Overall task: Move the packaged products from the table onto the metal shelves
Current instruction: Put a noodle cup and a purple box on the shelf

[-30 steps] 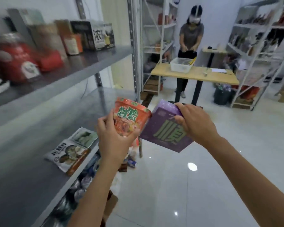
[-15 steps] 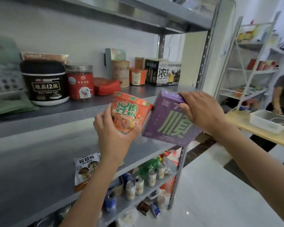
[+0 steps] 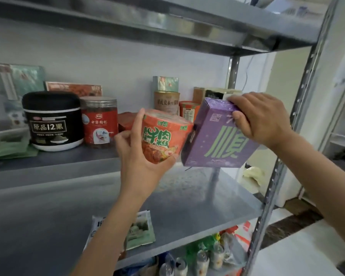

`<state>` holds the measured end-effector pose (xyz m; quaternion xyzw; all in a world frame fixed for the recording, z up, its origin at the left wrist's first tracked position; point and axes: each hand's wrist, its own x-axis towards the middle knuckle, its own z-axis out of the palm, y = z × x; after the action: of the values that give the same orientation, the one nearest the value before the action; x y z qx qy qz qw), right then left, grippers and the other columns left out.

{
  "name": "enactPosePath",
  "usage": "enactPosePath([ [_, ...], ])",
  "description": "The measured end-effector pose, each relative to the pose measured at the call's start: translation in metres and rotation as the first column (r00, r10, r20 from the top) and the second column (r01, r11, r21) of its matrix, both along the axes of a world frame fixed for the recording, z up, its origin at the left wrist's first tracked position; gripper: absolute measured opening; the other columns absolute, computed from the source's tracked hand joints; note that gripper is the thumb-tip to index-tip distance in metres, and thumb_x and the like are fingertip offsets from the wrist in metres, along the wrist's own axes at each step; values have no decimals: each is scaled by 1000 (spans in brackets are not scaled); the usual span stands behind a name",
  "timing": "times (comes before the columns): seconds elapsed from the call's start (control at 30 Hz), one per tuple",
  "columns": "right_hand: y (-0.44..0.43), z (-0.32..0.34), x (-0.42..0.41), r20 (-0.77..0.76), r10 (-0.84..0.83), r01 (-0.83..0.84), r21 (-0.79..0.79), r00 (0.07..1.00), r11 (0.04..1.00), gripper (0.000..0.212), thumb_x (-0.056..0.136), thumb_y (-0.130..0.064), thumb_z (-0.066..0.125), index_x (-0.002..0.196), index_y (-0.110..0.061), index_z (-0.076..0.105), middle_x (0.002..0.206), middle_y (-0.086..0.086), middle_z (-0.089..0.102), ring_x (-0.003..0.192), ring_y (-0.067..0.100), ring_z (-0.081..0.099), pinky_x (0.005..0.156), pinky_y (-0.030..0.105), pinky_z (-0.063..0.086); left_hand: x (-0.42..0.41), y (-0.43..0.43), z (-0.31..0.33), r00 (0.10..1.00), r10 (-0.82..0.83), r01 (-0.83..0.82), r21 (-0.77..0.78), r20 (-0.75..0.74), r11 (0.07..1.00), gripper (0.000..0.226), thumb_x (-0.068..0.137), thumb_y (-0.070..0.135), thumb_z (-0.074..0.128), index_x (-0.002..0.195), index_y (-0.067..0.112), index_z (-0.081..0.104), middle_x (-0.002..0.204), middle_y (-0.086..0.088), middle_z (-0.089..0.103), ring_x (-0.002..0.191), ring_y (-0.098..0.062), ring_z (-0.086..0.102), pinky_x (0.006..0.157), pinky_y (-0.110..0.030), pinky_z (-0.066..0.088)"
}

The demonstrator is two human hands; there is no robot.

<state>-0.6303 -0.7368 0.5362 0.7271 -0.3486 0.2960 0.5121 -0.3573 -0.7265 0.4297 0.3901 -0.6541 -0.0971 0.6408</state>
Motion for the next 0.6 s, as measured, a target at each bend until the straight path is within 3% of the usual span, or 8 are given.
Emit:
enactPosePath([
  [0.27,-74,18,-49,-38,16,-19,-65,999,998,54,102,-35,24,105,0,64,81,14,66,67,32,63,56,35,47,-47,-60,9,997,72,-70,-40,34,997,115,55,25,90,142,53,20,113,13,19,120,-24,40,102,-38,45],
  [0.43,-113,28,-73,-32,-6,5,-24,999,1000,52,103,-35,23,105,-1,63,80,16,66,66,34,62,56,37,47,-68,-82,4,980,180,-180,-12,88,984,113,53,29,89,142,40,20,120,5,23,119,-22,40,90,-30,41],
  [0.6,-142,36,-102,-96,8,-3,48,995,999,51,102,-35,24,109,-1,62,82,19,66,67,37,63,57,39,49,-87,-87,4,956,258,-267,52,142,962,115,55,35,89,143,25,16,135,-4,25,121,-25,44,81,-31,42],
])
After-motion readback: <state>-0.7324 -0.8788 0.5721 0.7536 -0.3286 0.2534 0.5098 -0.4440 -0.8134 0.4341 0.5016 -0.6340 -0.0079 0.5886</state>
